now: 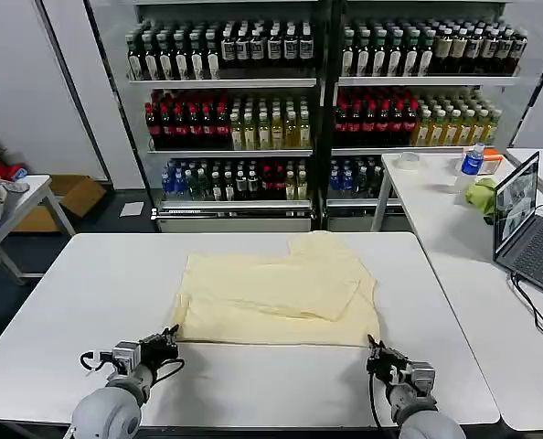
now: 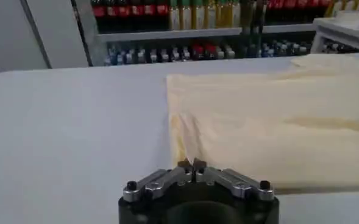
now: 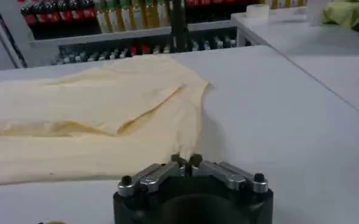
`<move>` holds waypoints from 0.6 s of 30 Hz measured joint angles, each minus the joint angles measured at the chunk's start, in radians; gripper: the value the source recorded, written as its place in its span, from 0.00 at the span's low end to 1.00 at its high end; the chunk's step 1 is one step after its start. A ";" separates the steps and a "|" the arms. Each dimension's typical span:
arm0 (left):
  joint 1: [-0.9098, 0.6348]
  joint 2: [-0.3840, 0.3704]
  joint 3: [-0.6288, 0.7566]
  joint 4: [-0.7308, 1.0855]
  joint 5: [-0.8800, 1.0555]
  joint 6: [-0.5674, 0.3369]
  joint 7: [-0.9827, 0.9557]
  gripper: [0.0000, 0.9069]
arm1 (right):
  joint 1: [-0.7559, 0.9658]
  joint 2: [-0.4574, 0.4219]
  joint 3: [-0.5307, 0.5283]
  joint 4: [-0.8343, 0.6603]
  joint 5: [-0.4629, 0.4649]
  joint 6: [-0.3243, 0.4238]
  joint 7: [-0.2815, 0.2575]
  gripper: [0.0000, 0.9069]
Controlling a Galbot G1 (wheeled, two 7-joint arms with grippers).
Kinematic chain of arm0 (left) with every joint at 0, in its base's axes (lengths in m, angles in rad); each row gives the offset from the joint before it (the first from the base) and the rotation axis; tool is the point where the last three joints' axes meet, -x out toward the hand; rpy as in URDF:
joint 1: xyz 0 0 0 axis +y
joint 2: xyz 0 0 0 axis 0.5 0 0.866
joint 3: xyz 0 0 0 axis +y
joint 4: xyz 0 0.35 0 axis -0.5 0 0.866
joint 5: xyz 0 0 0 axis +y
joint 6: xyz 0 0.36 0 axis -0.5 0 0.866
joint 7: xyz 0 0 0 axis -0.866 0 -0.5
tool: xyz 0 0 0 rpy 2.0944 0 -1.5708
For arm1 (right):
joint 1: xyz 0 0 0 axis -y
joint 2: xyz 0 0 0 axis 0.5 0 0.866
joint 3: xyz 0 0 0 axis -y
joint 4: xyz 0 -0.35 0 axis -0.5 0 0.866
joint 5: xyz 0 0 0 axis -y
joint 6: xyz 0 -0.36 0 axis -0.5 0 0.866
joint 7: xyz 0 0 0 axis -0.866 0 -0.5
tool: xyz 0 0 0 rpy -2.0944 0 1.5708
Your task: Fold and organize the clothes.
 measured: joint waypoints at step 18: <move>0.208 -0.006 -0.060 -0.200 0.019 0.005 -0.018 0.02 | -0.221 -0.027 0.084 0.195 -0.061 -0.008 -0.010 0.00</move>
